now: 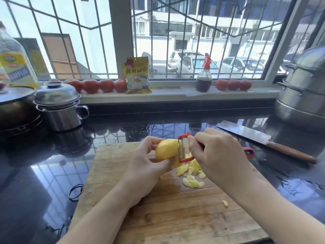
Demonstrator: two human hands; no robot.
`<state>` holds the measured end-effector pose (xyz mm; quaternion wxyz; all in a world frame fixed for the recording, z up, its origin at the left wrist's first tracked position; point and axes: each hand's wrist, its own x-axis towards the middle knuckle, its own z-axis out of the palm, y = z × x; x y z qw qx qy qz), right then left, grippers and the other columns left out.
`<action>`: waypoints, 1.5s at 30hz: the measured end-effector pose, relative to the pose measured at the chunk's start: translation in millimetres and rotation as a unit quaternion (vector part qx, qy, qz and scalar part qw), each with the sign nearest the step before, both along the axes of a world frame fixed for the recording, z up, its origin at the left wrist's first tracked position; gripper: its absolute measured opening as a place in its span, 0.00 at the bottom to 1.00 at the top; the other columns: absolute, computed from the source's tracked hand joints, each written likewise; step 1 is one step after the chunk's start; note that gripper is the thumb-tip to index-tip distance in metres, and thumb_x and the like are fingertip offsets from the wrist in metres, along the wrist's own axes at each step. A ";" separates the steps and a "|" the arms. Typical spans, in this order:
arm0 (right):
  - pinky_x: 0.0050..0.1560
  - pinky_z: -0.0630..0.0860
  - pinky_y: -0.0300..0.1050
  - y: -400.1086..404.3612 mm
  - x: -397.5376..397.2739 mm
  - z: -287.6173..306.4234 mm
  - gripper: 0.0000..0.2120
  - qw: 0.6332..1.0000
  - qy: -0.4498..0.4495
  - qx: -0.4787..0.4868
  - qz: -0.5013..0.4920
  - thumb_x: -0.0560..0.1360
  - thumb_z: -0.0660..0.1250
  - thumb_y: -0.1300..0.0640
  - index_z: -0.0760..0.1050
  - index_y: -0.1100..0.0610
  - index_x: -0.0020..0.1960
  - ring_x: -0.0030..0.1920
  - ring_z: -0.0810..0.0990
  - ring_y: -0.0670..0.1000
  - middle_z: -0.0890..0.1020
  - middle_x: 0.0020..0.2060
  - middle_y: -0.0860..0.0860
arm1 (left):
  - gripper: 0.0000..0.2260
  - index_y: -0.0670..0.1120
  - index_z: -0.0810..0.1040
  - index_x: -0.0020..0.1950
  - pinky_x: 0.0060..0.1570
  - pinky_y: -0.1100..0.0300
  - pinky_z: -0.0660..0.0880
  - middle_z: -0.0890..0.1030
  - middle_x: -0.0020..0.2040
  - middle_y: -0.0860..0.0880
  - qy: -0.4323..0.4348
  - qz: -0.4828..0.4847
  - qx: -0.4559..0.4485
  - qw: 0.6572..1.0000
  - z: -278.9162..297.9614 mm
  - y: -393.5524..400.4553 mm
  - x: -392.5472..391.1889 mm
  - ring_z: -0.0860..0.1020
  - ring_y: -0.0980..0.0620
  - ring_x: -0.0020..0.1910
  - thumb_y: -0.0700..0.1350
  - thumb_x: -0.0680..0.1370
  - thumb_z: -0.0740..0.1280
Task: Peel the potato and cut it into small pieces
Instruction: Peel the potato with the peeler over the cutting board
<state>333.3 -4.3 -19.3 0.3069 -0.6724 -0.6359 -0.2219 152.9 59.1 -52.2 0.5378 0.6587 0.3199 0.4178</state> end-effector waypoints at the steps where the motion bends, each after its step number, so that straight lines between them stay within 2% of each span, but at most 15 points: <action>1: 0.32 0.68 0.48 -0.8 1.9 -1.7 0.23 1.000 0.009 -0.001 -0.002 0.82 0.55 0.44 0.65 0.50 0.29 0.29 0.71 0.52 0.68 0.27 0.46 | 0.15 0.51 0.80 0.55 0.48 0.46 0.85 0.85 0.50 0.51 -0.012 -0.005 -0.013 1.000 -0.4 0.8 -0.2 0.87 0.47 0.47 0.38 0.74 0.79; 3: 0.34 0.68 0.48 -3.2 9.2 -5.6 0.22 0.999 0.006 -0.034 -0.026 0.82 0.55 0.46 0.63 0.48 0.30 0.31 0.72 0.52 0.69 0.28 0.45 | 0.15 0.47 0.79 0.57 0.49 0.49 0.84 0.84 0.53 0.46 -0.061 -0.012 -0.061 0.996 -0.8 3.9 -1.6 0.87 0.45 0.49 0.35 0.74 0.77; 6: 0.37 0.69 0.47 -12.2 19.5 -12.5 0.19 0.993 0.007 -0.095 -0.065 0.81 0.55 0.46 0.68 0.47 0.32 0.35 0.74 0.50 0.73 0.31 0.45 | 0.16 0.41 0.75 0.61 0.51 0.46 0.83 0.82 0.59 0.40 -0.139 -0.022 -0.144 0.980 1.7 9.9 -4.3 0.86 0.42 0.54 0.32 0.76 0.73; 9: 0.38 0.73 0.48 -20.0 17.5 -13.3 0.18 0.991 -0.003 -0.109 -0.082 0.81 0.55 0.46 0.71 0.48 0.34 0.36 0.75 0.51 0.75 0.33 0.45 | 0.16 0.42 0.73 0.64 0.49 0.47 0.84 0.81 0.60 0.36 -0.143 -0.062 -0.204 0.966 2.8 10.5 -4.6 0.85 0.37 0.55 0.33 0.79 0.71; 11: 0.39 0.75 0.49 -19.6 15.5 -15.7 0.19 0.986 -0.045 -0.126 -0.097 0.80 0.55 0.46 0.74 0.49 0.34 0.36 0.77 0.53 0.76 0.33 0.46 | 0.21 0.43 0.71 0.66 0.44 0.50 0.84 0.81 0.59 0.34 -0.136 -0.094 -0.232 0.958 1.2 9.7 -2.8 0.85 0.34 0.54 0.35 0.74 0.71; 13: 0.34 0.72 0.47 -19.2 14.8 -14.5 0.19 0.987 -0.081 -0.096 -0.101 0.79 0.60 0.48 0.73 0.50 0.31 0.30 0.74 0.54 0.75 0.29 0.47 | 0.25 0.45 0.70 0.67 0.42 0.51 0.84 0.79 0.60 0.33 -0.148 -0.114 -0.251 0.950 -0.5 10.3 -2.6 0.84 0.32 0.56 0.37 0.70 0.70; 17: 0.32 0.66 0.44 -19.9 10.1 -0.8 0.20 0.997 -0.056 -0.013 -0.047 0.81 0.62 0.51 0.70 0.51 0.30 0.27 0.70 0.51 0.70 0.27 0.45 | 0.29 0.42 0.72 0.71 0.52 0.49 0.81 0.78 0.62 0.35 -0.196 -0.167 -0.313 0.914 -2.0 15.1 -5.4 0.81 0.35 0.59 0.45 0.72 0.73; 20: 0.32 0.68 0.48 -13.5 -4.4 9.3 0.21 0.998 -0.055 0.018 0.000 0.82 0.58 0.49 0.68 0.52 0.31 0.28 0.69 0.54 0.67 0.28 0.46 | 0.24 0.37 0.75 0.70 0.58 0.46 0.76 0.79 0.58 0.38 -0.171 -0.182 -0.320 0.914 -3.0 16.2 -2.4 0.77 0.41 0.57 0.54 0.83 0.62; 23: 0.34 0.68 0.49 -2.9 -20.7 13.5 0.20 0.995 -0.085 0.028 0.033 0.82 0.58 0.49 0.64 0.52 0.32 0.29 0.67 0.53 0.68 0.29 0.47 | 0.25 0.39 0.77 0.71 0.60 0.44 0.73 0.81 0.61 0.37 -0.169 -0.168 -0.317 0.918 -2.8 13.9 1.2 0.76 0.40 0.57 0.56 0.86 0.56; 28: 0.34 0.70 0.49 10.3 -30.0 11.2 0.18 0.991 -0.127 0.034 0.027 0.81 0.59 0.50 0.66 0.51 0.32 0.29 0.64 0.51 0.69 0.29 0.48 | 0.23 0.40 0.78 0.69 0.52 0.48 0.77 0.82 0.59 0.37 -0.183 -0.157 -0.306 0.921 -2.1 13.1 1.0 0.78 0.42 0.53 0.55 0.84 0.58; 34: 0.31 0.68 0.46 12.0 -30.6 8.1 0.19 0.994 -0.100 0.044 -0.012 0.80 0.61 0.50 0.63 0.51 0.32 0.27 0.63 0.51 0.69 0.27 0.48 | 0.21 0.34 0.75 0.70 0.43 0.49 0.78 0.82 0.56 0.35 -0.183 -0.085 -0.261 0.944 -0.5 10.1 7.4 0.79 0.42 0.49 0.48 0.86 0.56; 37: 0.32 0.70 0.48 13.0 -22.8 4.6 0.20 0.998 -0.057 0.002 -0.034 0.82 0.59 0.49 0.67 0.51 0.31 0.27 0.69 0.52 0.70 0.28 0.48 | 0.19 0.37 0.74 0.69 0.42 0.48 0.79 0.83 0.59 0.33 -0.219 -0.040 -0.263 0.939 0.1 9.0 6.9 0.81 0.39 0.51 0.48 0.86 0.56; 40: 0.34 0.73 0.48 10.6 -12.2 -1.9 0.20 0.996 -0.019 -0.046 -0.071 0.82 0.56 0.46 0.67 0.50 0.32 0.30 0.74 0.52 0.71 0.29 0.47 | 0.18 0.39 0.74 0.68 0.45 0.48 0.80 0.83 0.57 0.35 -0.262 -0.027 -0.276 0.925 3.5 11.1 2.7 0.82 0.38 0.51 0.49 0.86 0.57; 43: 0.39 0.78 0.50 3.3 -2.1 -5.3 0.22 0.988 0.012 -0.107 -0.107 0.81 0.53 0.45 0.72 0.51 0.32 0.34 0.77 0.52 0.74 0.31 0.47 | 0.21 0.38 0.74 0.70 0.47 0.48 0.81 0.83 0.57 0.35 -0.269 -0.035 -0.306 0.913 6.4 11.2 0.6 0.82 0.36 0.52 0.51 0.86 0.56; 45: 0.40 0.78 0.50 -2.5 3.5 -3.8 0.22 0.987 0.036 -0.114 -0.110 0.81 0.54 0.45 0.71 0.50 0.31 0.35 0.77 0.50 0.75 0.31 0.46 | 0.24 0.37 0.74 0.69 0.47 0.48 0.81 0.83 0.57 0.35 -0.261 -0.051 -0.324 0.908 7.4 9.8 0.1 0.82 0.36 0.53 0.54 0.85 0.56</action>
